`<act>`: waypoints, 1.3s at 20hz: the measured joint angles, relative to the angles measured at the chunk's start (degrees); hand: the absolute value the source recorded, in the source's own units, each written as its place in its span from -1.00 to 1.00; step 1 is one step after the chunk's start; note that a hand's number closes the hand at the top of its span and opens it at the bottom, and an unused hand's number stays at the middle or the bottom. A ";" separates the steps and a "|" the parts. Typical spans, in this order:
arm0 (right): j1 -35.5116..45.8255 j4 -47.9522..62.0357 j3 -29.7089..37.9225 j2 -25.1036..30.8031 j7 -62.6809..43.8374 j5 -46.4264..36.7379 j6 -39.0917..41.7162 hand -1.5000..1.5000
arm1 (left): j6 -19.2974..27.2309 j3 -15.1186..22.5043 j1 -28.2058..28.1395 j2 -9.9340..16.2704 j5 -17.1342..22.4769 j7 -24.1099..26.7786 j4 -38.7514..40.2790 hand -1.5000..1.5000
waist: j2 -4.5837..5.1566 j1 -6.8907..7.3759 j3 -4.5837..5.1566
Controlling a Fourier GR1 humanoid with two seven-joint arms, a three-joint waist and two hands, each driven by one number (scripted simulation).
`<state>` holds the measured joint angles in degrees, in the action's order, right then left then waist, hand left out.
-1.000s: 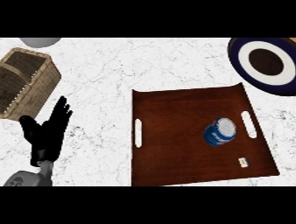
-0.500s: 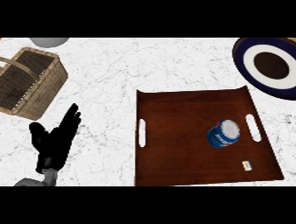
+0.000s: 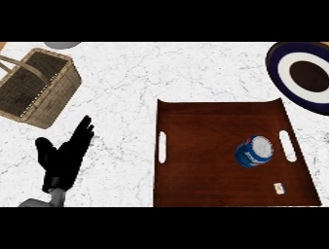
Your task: Pick the can from the tray and place it in the plate
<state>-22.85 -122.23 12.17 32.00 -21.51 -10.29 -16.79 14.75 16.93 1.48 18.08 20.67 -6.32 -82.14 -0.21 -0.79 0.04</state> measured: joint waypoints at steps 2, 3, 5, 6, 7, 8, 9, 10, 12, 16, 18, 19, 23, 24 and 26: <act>0.21 -2.46 -1.61 2.38 -6.04 -1.29 2.75 -1.00 | -0.03 0.37 0.06 -0.03 -0.34 -0.59 -0.58 0.00 | 0.07 0.55 0.01; 0.53 -3.88 -2.81 3.14 -9.11 -2.43 3.75 -1.00 | 0.11 0.58 0.14 0.00 -0.41 -1.60 -1.19 0.00 | 0.11 0.77 0.00; 2.77 -5.23 -4.17 5.14 -15.35 -3.69 6.20 -1.00 | 0.01 0.66 0.53 -0.51 -0.84 -1.46 -0.42 0.00 | 0.16 1.07 -0.03; 3.22 -5.92 -5.11 5.65 -18.01 -4.57 7.23 -1.00 | -0.34 0.42 0.52 -0.61 -0.73 -1.24 -0.18 0.00 | 0.14 1.11 -0.05; 4.55 -6.51 -6.30 6.07 -21.21 -5.58 8.12 -1.00 | -0.56 0.30 0.52 -0.59 -0.81 -1.23 -0.24 0.00 | 0.15 1.25 -0.07; 6.21 -6.20 -7.92 6.17 -23.51 -6.78 8.89 -1.00 | -0.53 0.44 0.48 -0.81 -1.13 -1.22 -0.46 0.00 | 0.16 1.39 -0.07; 7.77 -6.08 -10.08 5.68 -25.89 -8.52 9.15 -1.00 | -0.30 0.51 0.06 -0.73 -1.31 -1.82 -1.41 0.00 | 0.17 1.57 -0.07; 9.81 -6.05 -11.96 5.49 -28.62 -9.87 9.78 -1.00 | -0.64 0.53 0.31 -1.01 -1.29 -1.96 -0.88 0.00 | 0.20 1.67 -0.10; 13.28 -5.55 -14.53 4.55 -32.19 -11.65 11.30 -1.00 | -0.88 -0.10 0.48 -1.09 -1.53 -2.39 -0.64 0.00 | 0.14 1.58 -0.14; 19.58 -2.66 -20.48 1.55 -37.22 -17.60 12.96 -1.00 | -1.59 -1.06 1.07 -1.50 -1.84 -2.97 0.12 0.00 | 0.09 1.56 -0.19; 21.05 -1.57 -21.64 0.19 -38.21 -18.60 14.10 -1.00 | -1.54 -1.17 0.84 -1.73 -2.44 -3.36 -0.28 0.00 | 0.06 1.41 -0.21; 21.44 -0.73 -22.80 -0.92 -38.43 -19.34 14.28 -1.00 | -2.15 -1.48 0.80 -1.77 -2.39 -2.78 0.25 0.00 | 0.04 1.36 -0.22; 24.29 2.56 -25.74 -5.11 -39.44 -21.04 15.33 -1.00 | -2.09 -1.74 0.34 -2.72 -3.11 -2.77 -0.19 0.00 | 0.02 1.28 -0.22; 24.37 3.32 -25.84 -5.94 -39.20 -21.16 15.48 -1.00 | -2.32 -2.04 0.51 -2.75 -3.07 -3.42 -0.24 0.00 | 0.03 1.22 -0.24; 24.57 4.88 -27.43 -8.41 -38.93 -23.27 15.24 -1.00 | -3.13 -2.61 -0.17 -2.72 -3.50 -1.99 -0.07 0.00 | -0.01 1.13 -0.26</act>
<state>1.73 -117.35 -15.26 23.59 -60.44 -33.56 -1.55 11.62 14.33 1.31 15.35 17.18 -8.31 -82.21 -0.22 0.33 -0.22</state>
